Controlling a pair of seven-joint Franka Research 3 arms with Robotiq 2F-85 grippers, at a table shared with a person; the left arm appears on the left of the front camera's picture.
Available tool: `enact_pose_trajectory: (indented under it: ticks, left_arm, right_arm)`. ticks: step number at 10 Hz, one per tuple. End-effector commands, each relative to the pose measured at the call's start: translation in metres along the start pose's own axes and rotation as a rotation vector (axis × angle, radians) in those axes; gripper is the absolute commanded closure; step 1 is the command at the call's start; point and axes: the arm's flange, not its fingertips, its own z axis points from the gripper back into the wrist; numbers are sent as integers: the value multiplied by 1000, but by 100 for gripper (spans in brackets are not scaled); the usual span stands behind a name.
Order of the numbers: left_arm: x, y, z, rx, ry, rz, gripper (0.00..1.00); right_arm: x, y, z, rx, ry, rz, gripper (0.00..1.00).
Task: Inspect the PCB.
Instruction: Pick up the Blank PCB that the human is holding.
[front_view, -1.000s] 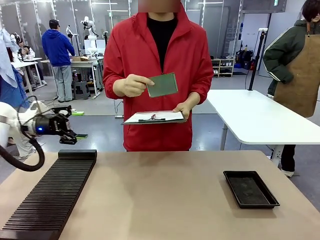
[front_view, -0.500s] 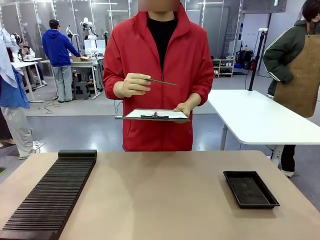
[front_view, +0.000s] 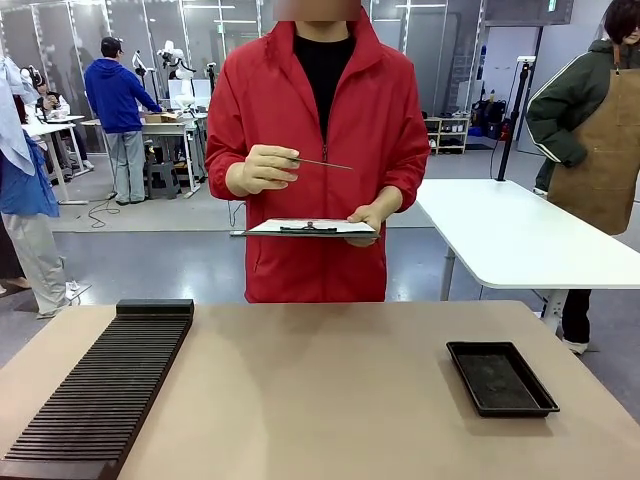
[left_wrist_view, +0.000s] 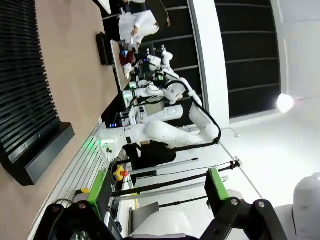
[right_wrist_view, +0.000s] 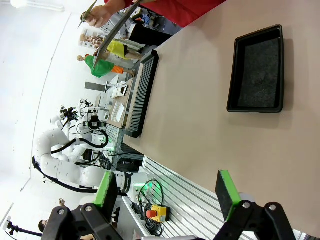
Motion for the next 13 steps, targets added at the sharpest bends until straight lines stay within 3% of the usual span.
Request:
enact_pose_trajectory:
  ticks: [1,2,3,13]
  left_arm:
    - [15,-1,14,-61,-41,-25,4]
    - [27,4,12,-106,-55,-24,4]
    - [1,8,-1,-19,-26,3,4]
    - [1,8,-1,-19,-26,3,4]
  right_arm:
    - [0,0,2,9,-7,21,0]
    - [0,0,2,9,-7,21,0]
    - [0,0,2,9,-7,21,0]
    - [0,0,2,9,-7,21,0]
